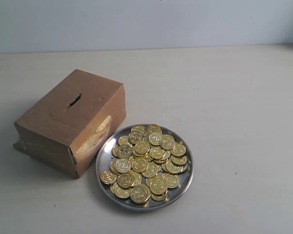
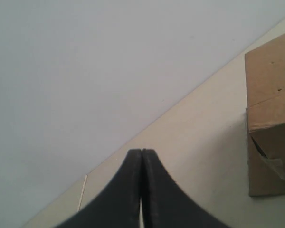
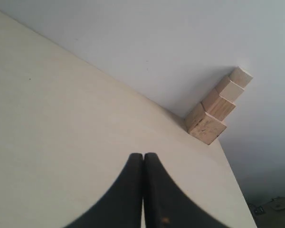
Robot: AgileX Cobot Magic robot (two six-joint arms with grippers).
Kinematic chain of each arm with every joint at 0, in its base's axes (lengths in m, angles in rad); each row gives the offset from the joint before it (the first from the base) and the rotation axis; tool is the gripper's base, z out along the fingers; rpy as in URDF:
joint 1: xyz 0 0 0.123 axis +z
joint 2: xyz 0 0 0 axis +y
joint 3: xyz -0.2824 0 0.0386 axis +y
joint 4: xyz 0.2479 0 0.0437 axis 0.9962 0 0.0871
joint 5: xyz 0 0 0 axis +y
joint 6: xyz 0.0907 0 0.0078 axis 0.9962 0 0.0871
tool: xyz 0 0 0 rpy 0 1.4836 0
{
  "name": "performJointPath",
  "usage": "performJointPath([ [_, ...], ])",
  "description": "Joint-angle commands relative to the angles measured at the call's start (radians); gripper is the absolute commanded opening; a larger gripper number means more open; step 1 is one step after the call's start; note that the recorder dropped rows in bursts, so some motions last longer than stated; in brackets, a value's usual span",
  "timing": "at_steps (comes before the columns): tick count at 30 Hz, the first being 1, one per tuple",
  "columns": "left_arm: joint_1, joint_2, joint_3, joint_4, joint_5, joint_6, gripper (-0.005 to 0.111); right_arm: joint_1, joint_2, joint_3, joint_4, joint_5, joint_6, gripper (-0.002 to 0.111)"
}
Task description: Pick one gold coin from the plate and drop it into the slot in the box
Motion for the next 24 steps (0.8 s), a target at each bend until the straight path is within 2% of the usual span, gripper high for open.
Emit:
performJointPath([
  [1, -0.008, -0.005, 0.003, 0.002, 0.004, -0.005, 0.0, 0.004, -0.004, 0.004, -0.008, 0.015, -0.001, 0.0],
  [18, -0.008, -0.005, 0.003, 0.0, 0.02, -0.01, 0.0, 0.004, -0.004, 0.004, -0.004, 0.017, 0.002, 0.0],
  [19, -0.008, -0.005, 0.003, -0.01, 0.02, -0.033, 0.0, 0.004, -0.004, 0.004, -0.004, 0.017, 0.002, 0.0],
  [21, -0.008, -0.005, 0.003, -0.019, 0.034, -0.189, 0.0, 0.004, -0.004, 0.004, -0.004, 0.017, 0.022, 0.0],
  [24, -0.008, -0.005, 0.003, -0.031, 0.092, -0.452, 0.0, 0.004, -0.004, 0.004, -0.007, 0.017, 0.172, 0.0],
])
